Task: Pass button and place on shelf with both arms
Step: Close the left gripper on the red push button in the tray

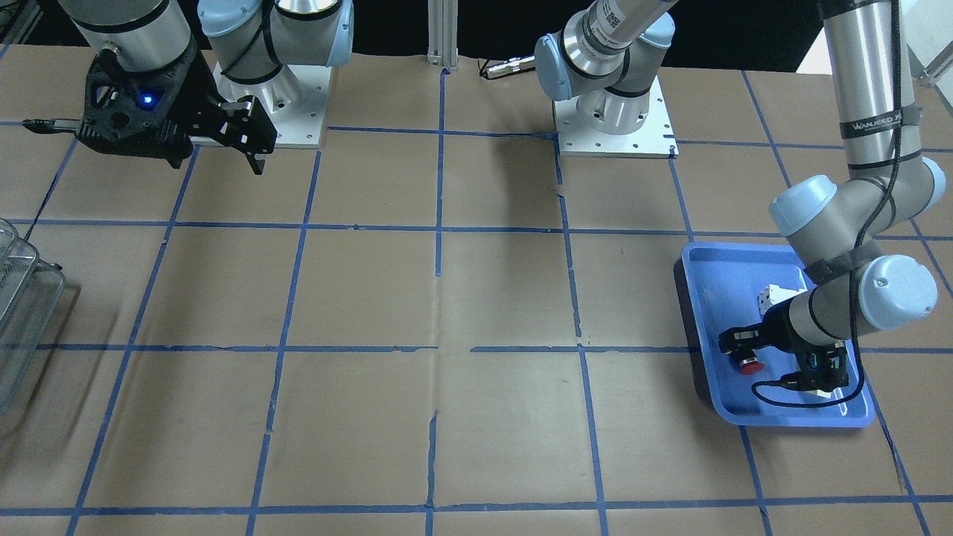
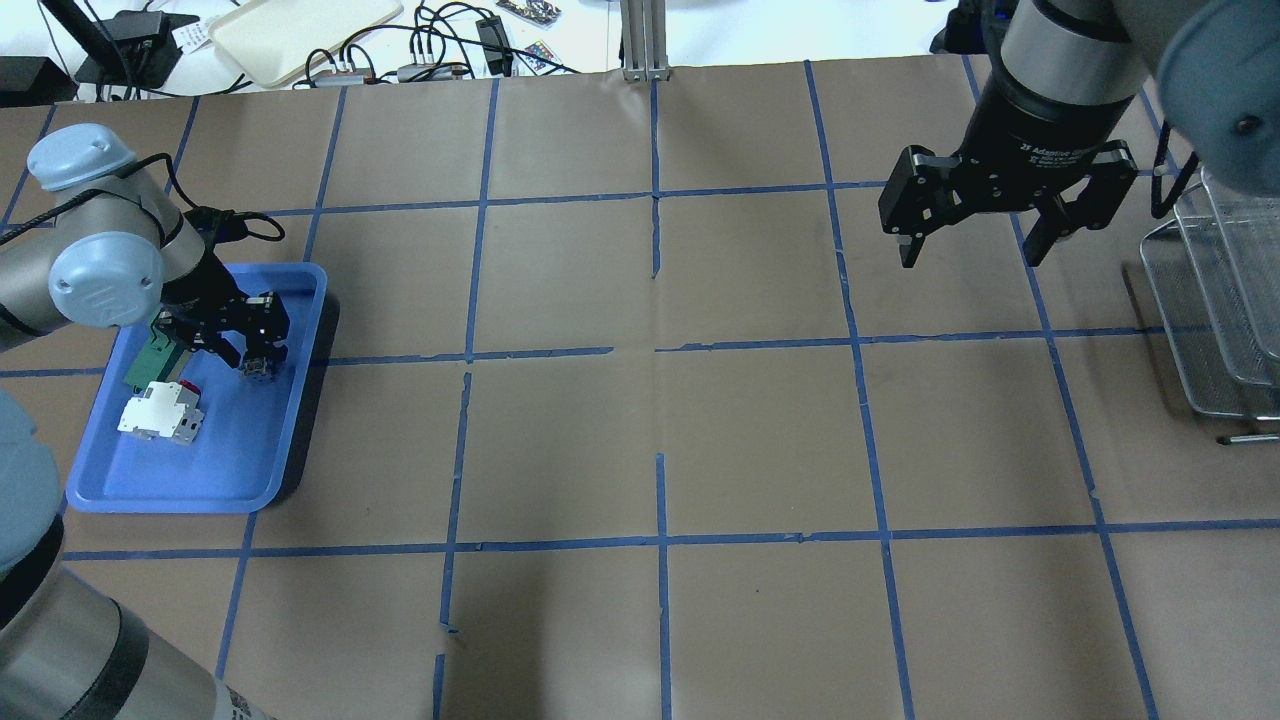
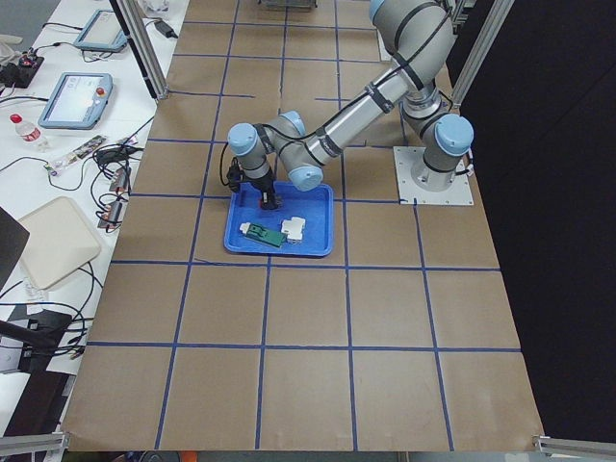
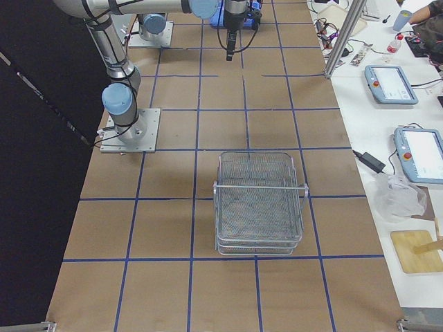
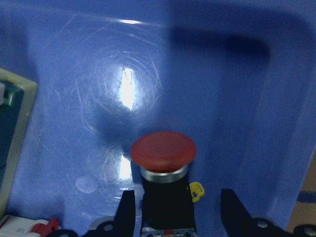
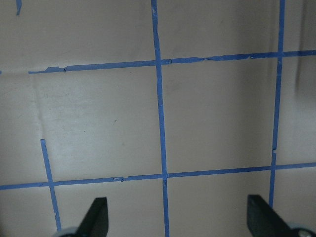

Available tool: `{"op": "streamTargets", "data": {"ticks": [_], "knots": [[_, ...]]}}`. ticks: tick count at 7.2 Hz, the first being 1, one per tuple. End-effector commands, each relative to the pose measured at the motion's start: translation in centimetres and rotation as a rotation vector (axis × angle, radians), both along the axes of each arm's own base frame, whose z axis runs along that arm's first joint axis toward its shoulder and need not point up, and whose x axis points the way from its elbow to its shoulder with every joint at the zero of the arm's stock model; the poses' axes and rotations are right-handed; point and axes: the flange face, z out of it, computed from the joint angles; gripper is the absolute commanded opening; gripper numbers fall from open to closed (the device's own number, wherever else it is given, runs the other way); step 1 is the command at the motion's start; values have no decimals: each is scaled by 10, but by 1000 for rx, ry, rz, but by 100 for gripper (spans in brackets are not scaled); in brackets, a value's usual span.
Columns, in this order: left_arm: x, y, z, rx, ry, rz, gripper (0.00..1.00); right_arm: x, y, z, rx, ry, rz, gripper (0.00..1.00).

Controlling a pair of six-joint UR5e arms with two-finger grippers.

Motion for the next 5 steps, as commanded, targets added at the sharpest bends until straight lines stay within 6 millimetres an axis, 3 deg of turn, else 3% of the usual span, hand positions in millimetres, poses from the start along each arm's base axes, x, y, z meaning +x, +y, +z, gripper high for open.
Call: {"op": "streamTargets", "data": {"ticks": [1, 2, 3, 5], "knots": [[1, 5, -4, 8, 5, 0, 9, -1, -1, 0, 0, -8, -5, 100], [2, 3, -1, 1, 3, 0, 0, -3, -1, 0, 0, 1, -6, 100], [5, -5, 11, -30, 0, -58, 0, -2, -1, 0, -2, -3, -11, 100], [1, -38, 65, -133, -7, -256, 0, -5, -2, 1, -8, -12, -21, 100]]}}
